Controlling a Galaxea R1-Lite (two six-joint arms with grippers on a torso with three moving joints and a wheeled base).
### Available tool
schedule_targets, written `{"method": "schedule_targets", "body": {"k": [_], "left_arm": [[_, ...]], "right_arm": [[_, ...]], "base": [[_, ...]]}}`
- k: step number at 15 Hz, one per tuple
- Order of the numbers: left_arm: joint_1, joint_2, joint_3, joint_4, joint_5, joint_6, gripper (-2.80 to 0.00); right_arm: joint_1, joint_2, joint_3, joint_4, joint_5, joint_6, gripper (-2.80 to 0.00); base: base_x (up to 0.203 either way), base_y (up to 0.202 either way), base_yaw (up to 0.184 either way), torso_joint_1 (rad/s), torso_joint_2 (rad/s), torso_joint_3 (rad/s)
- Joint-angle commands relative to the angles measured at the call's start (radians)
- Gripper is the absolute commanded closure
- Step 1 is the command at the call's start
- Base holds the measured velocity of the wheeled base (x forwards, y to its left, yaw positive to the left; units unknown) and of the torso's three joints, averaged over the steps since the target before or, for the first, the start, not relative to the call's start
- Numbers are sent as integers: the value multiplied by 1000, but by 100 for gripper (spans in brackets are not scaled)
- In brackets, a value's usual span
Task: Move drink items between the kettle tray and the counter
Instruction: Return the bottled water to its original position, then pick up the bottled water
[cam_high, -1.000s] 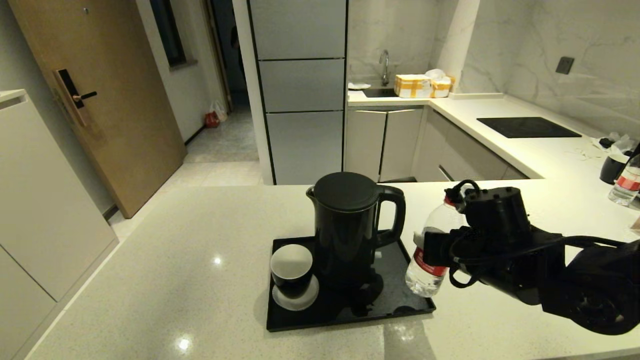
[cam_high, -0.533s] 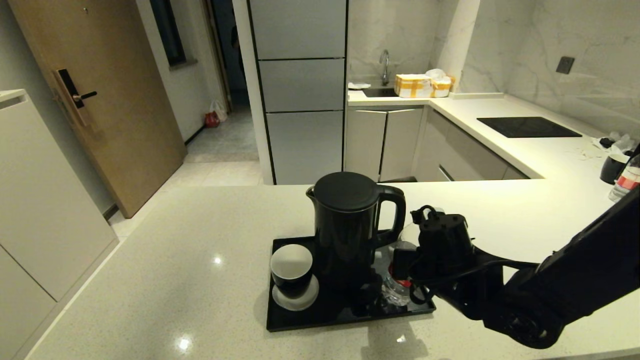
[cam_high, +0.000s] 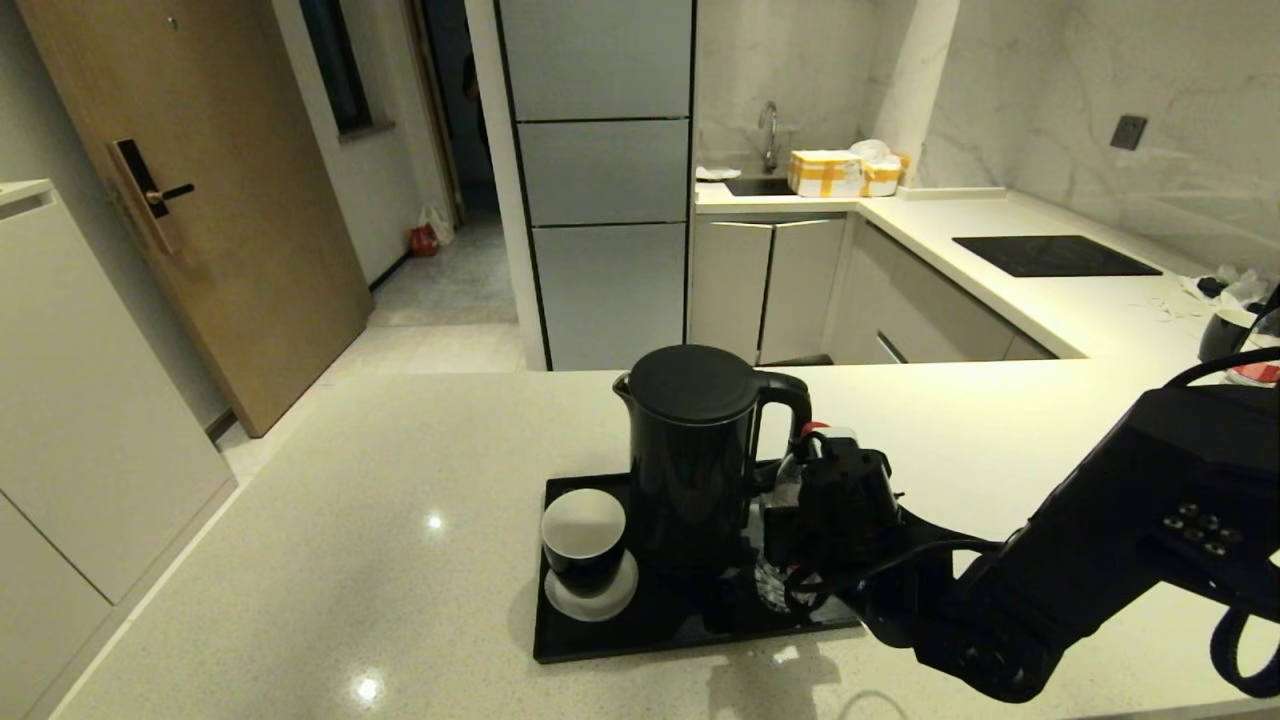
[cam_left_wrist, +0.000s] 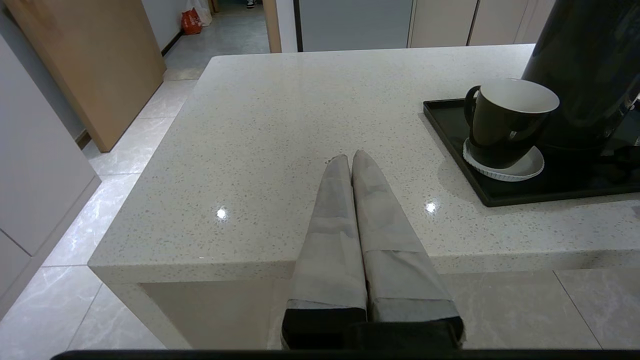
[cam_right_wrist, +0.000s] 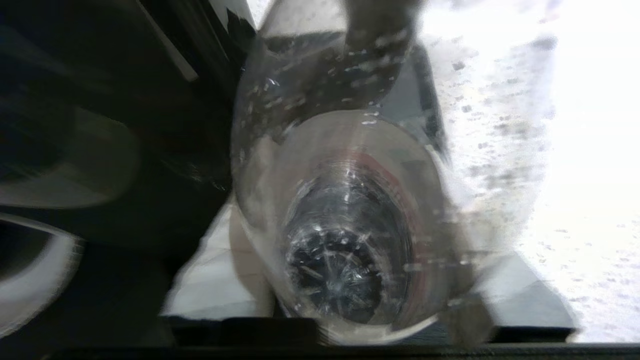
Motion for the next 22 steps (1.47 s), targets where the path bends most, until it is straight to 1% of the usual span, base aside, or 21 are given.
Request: {"method": "schedule_targets", "body": {"k": [1,6,8,12,15,17,19,20,21,22], "left_arm": [[0,0,0,0,0,0,0],[0,0,0,0,0,0,0],[0,0,0,0,0,1,0],[0,0,0,0,0,0,0],[0,0,0,0,0,0,0],[0,0,0,0,0,0,0],[0,0,0,0,0,1,0],[0,0,0,0,0,0,0],[0,0,0,0,0,1,0],[0,0,0,0,0,0,0]], "right_arm": [[2,-10,3,-2,-30,-4,-280],[30,-106,31,24,-32,-27,-280],[46,-138,31,61,-33,-32,-280],[46,-189,58,107,-33,-32,-280],[51,-306,165,159,-15,-31,-280],[51,-403,205,180,-10,-30,-280],[50,-546,229,236,-11,-29,-280],[50,-643,233,286,-17,-28,-94],[49,-755,234,357,-34,-28,0],[46,-869,228,438,-59,-25,0]], "base": [[0,0,0,0,0,0],[0,0,0,0,0,0],[0,0,0,0,0,0],[0,0,0,0,0,0],[0,0,0,0,0,0],[0,0,0,0,0,0],[0,0,0,0,0,0],[0,0,0,0,0,0],[0,0,0,0,0,0],[0,0,0,0,0,0]]}}
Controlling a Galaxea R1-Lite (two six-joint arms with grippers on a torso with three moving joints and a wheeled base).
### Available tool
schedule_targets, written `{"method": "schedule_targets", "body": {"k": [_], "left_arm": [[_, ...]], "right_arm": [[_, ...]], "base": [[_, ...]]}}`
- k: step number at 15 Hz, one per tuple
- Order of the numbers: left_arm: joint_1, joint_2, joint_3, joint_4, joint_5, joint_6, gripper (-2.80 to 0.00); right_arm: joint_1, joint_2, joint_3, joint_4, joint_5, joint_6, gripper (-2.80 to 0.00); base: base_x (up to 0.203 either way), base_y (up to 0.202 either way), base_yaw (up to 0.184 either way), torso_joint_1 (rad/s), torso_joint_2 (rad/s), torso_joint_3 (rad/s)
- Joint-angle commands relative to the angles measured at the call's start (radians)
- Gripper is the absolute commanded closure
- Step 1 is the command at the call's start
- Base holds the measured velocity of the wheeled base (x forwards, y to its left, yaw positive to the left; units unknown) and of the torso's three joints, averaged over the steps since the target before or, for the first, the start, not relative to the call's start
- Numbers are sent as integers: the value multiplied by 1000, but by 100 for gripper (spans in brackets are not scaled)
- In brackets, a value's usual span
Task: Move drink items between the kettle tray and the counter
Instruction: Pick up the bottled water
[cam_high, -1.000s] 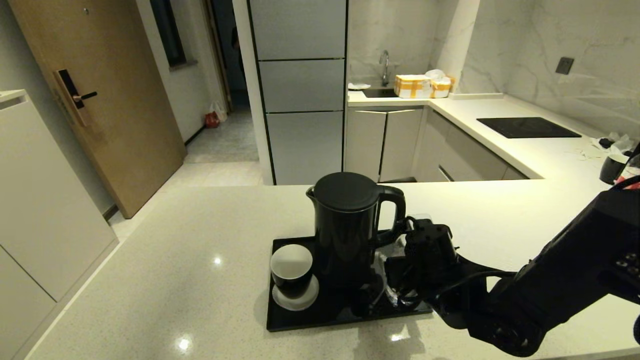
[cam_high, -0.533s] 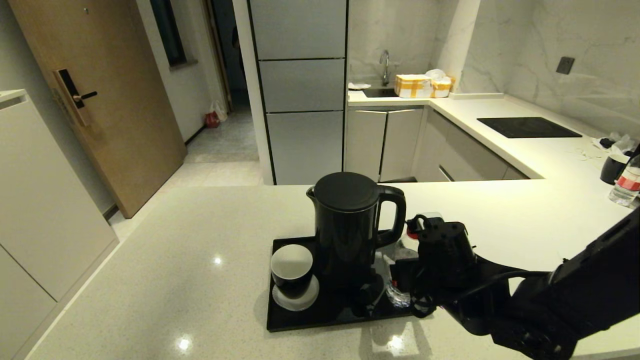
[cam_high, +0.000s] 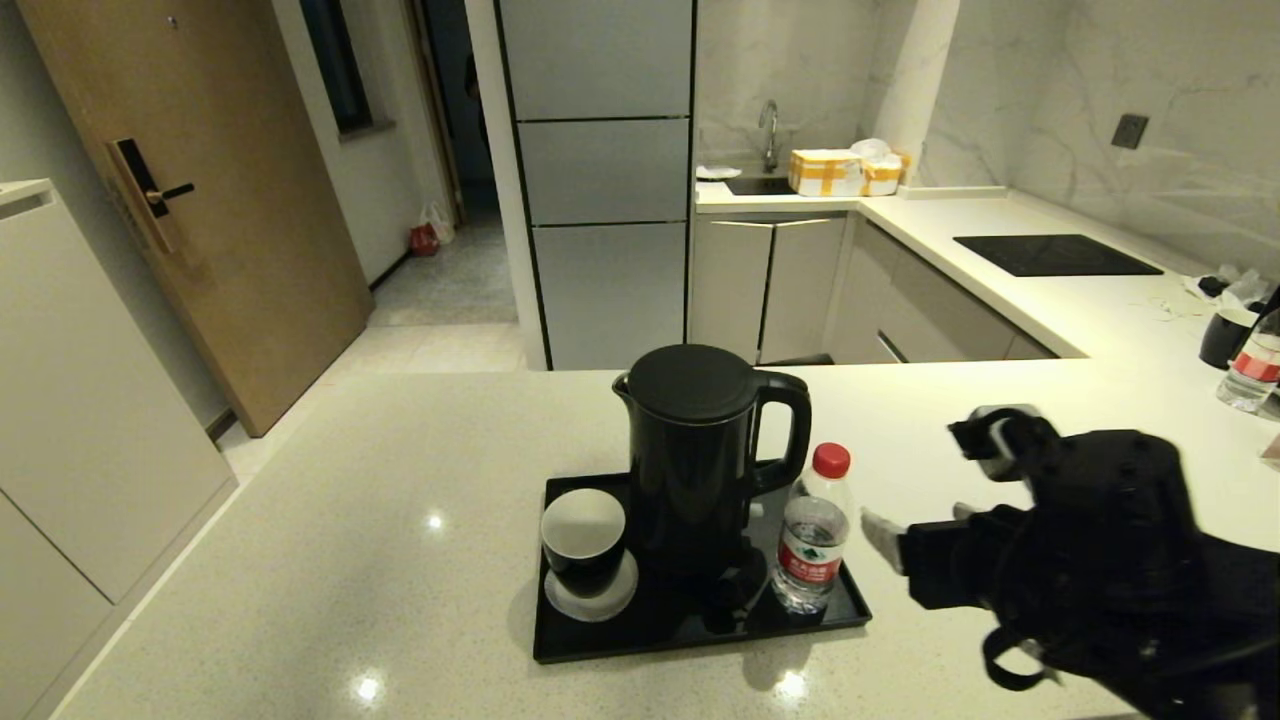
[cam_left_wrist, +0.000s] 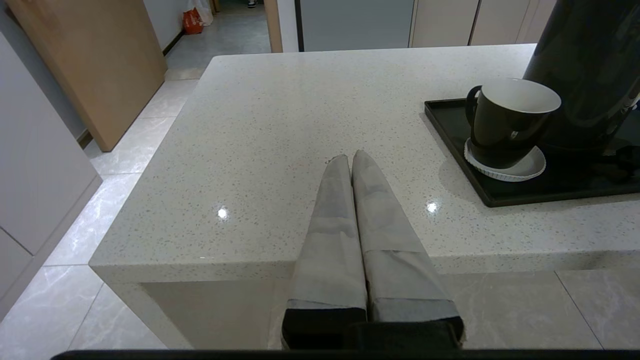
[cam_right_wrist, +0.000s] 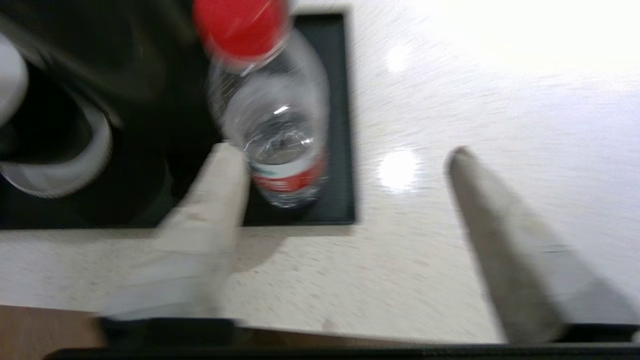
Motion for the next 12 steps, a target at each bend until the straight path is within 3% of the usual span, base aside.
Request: {"method": "schedule_targets", "body": {"k": [1,2,5,7,10,12], "left_arm": [[0,0,0,0,0,1,0],[0,0,0,0,0,-1,0],[-1,0,0,0,0,0,0],[-1,0,0,0,0,0,0],[-1,0,0,0,0,1,0],[0,0,0,0,0,0,0]], "right_arm": [[-22,-356,-14,176,-45,5,0],[-71,-474,-38,285,-65,7,0],[-386,-777,-178,697,-103,18,0],[-529,-977,-269,963,-104,20,0],[-633,-1246,-335,1251,-30,12,0],[-655,-1415,-327,1308,81,-26,0]], "base": [[0,0,0,0,0,0],[0,0,0,0,0,0],[0,0,0,0,0,0],[0,0,0,0,0,0],[0,0,0,0,0,0],[0,0,0,0,0,0]]}}
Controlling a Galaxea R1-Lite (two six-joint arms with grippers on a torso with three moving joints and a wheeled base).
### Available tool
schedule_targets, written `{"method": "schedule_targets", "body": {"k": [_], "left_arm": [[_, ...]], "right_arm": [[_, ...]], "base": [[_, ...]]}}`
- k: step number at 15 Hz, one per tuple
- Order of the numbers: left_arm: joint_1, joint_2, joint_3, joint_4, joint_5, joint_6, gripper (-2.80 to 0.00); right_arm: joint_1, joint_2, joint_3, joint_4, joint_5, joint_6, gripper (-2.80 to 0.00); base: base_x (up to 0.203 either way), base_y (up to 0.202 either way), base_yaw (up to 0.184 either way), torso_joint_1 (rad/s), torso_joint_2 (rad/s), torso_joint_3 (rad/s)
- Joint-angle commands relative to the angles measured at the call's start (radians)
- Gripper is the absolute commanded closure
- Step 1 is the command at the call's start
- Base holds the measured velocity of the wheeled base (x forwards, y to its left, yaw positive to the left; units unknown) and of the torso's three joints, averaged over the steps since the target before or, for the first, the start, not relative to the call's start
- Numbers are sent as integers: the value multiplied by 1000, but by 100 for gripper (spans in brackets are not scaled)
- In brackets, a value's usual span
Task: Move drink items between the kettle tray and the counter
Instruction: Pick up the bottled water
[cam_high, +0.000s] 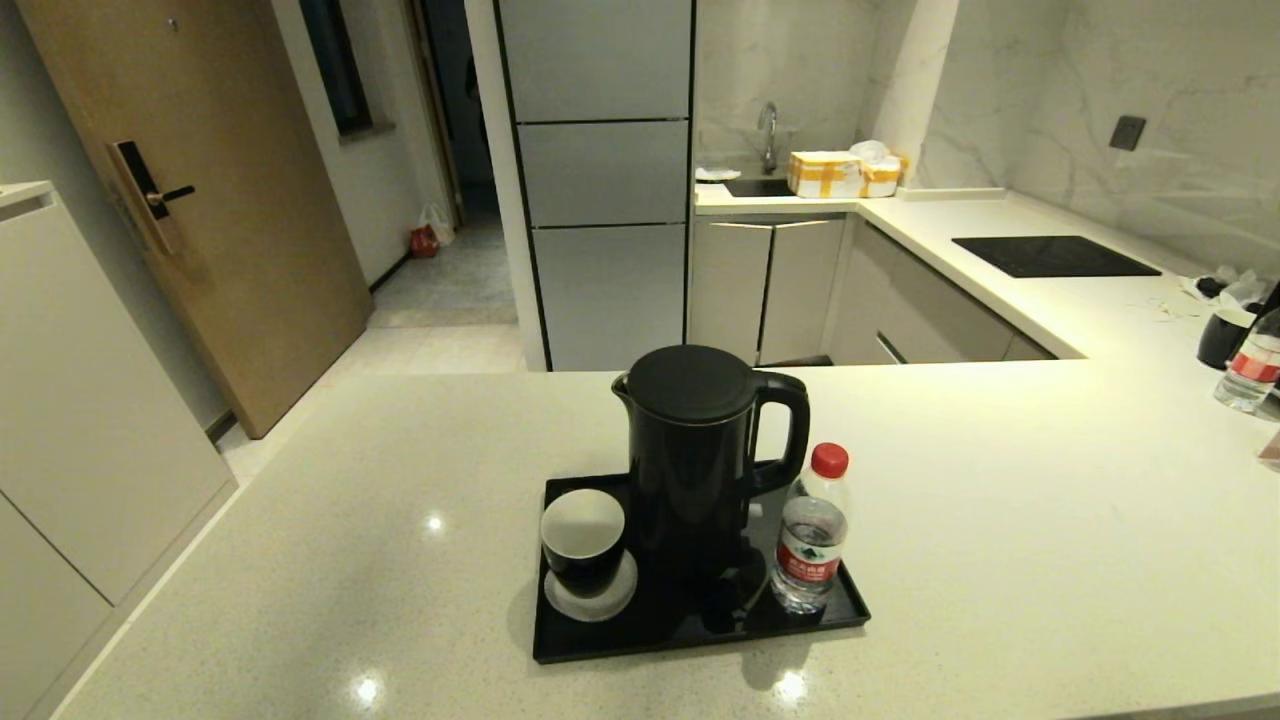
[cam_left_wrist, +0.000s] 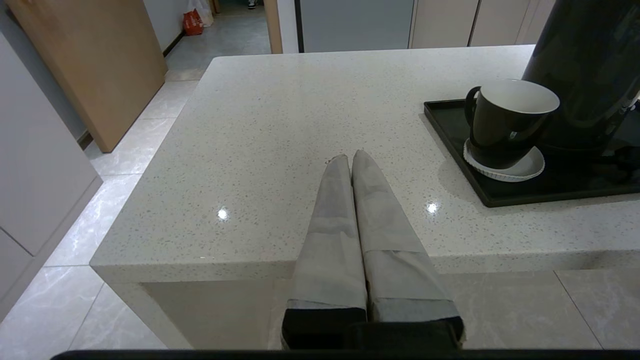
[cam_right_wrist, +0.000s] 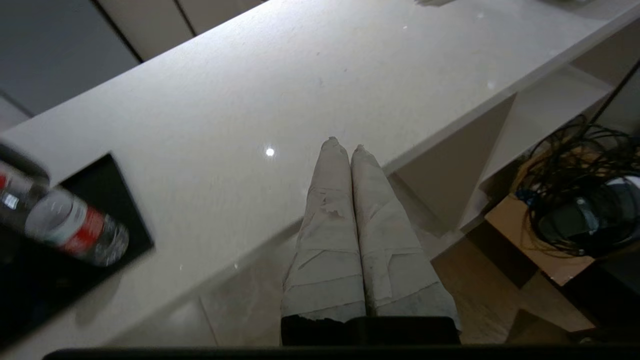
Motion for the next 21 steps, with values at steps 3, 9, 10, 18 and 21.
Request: {"method": "schedule_targets", "body": {"k": [3,9,10,18,21], "left_arm": [[0,0,0,-1,0,1,0],[0,0,0,-1,0,1,0],[0,0,0,-1,0,1,0],[0,0,0,-1,0,1,0],[0,0,0,-1,0,-1,0]], "right_arm": [[-38,-343,111,-31,300,-184,0],[-40,-341,727,-820,352,-243,0],[-40,-340,747,-861,359,-256,0],[-42,-340,845,-778,488,-310,0],[-42,-340,845,-778,488,-310,0]], "base": [[0,0,0,0,0,0],[0,0,0,0,0,0],[0,0,0,0,0,0],[0,0,0,0,0,0],[0,0,0,0,0,0]]}}
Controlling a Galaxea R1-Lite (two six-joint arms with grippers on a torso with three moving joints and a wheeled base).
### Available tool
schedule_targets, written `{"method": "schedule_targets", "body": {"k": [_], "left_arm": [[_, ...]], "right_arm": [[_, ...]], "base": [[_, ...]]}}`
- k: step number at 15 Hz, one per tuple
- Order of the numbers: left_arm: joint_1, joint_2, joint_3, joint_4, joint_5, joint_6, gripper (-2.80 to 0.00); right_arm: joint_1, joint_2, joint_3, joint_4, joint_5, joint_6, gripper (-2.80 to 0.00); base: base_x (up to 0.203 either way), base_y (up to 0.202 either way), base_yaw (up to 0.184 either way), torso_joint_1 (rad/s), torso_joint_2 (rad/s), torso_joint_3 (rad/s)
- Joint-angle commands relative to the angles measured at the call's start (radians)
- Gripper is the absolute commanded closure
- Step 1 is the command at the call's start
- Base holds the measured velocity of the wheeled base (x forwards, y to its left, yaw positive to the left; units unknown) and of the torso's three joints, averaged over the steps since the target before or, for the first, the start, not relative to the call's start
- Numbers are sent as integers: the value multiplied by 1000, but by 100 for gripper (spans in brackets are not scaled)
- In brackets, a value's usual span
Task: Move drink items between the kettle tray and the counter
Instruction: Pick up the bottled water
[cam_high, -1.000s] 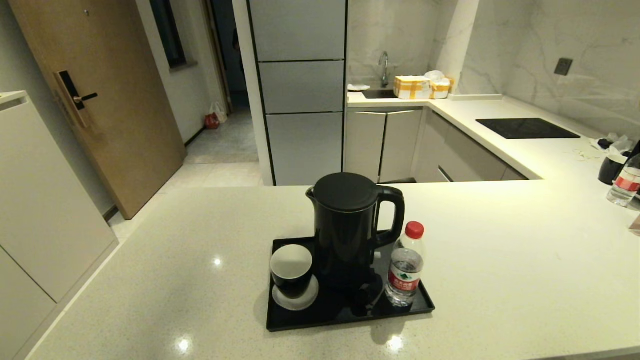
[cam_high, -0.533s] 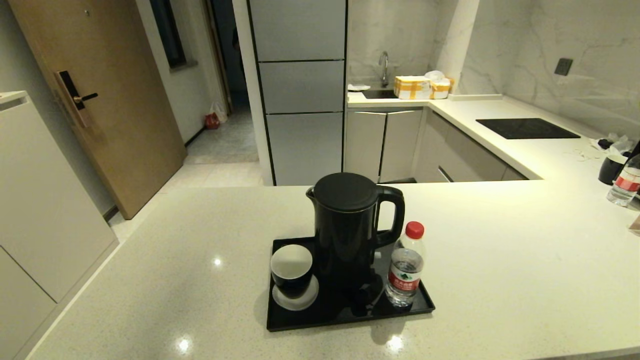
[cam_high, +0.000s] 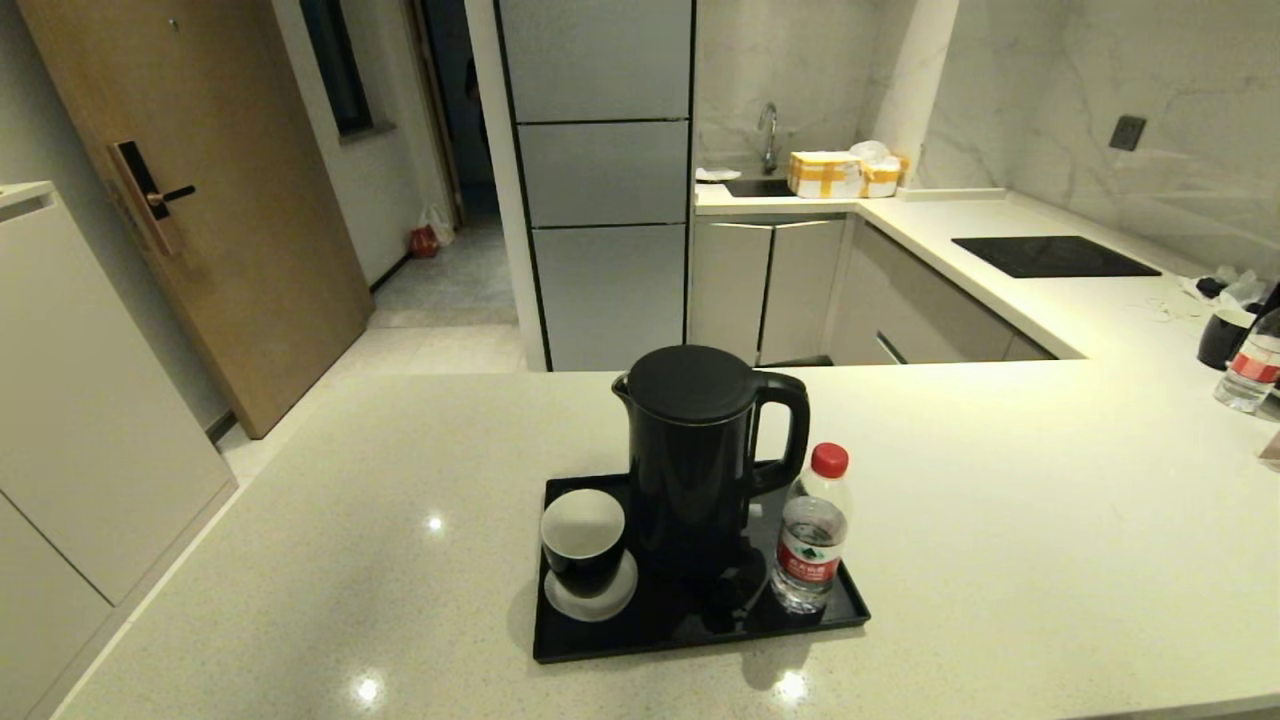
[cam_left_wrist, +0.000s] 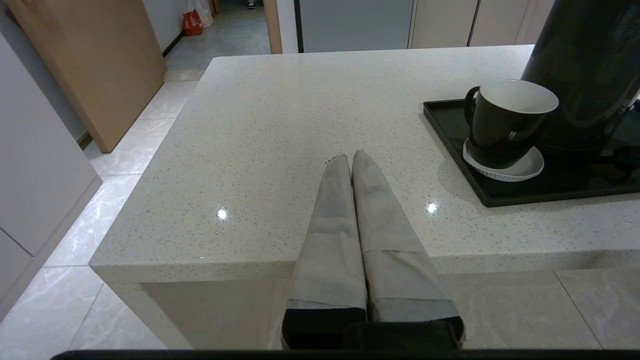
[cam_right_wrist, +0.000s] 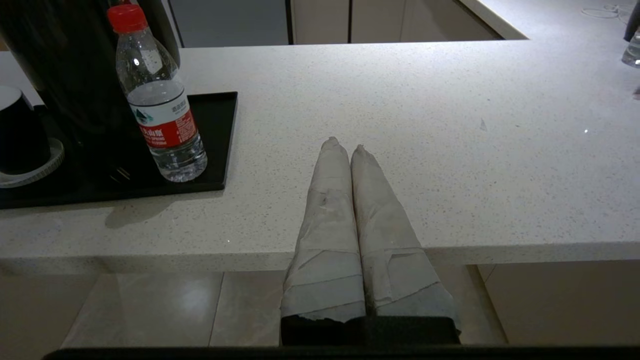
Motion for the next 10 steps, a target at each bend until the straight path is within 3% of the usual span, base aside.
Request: {"method": "schedule_targets", "body": {"k": [1,6,10], "left_arm": [[0,0,0,0,0,1,0],[0,0,0,1,0,1,0],[0,1,-13,38,-8,62,0]], "right_arm": [[0,2,2,-2,0,-1,0],[0,2,2,0,0,-1,0],[0,2,2,0,0,-1,0]], "base": [[0,0,0,0,0,0],[0,0,0,0,0,0],[0,0,0,0,0,0]]}}
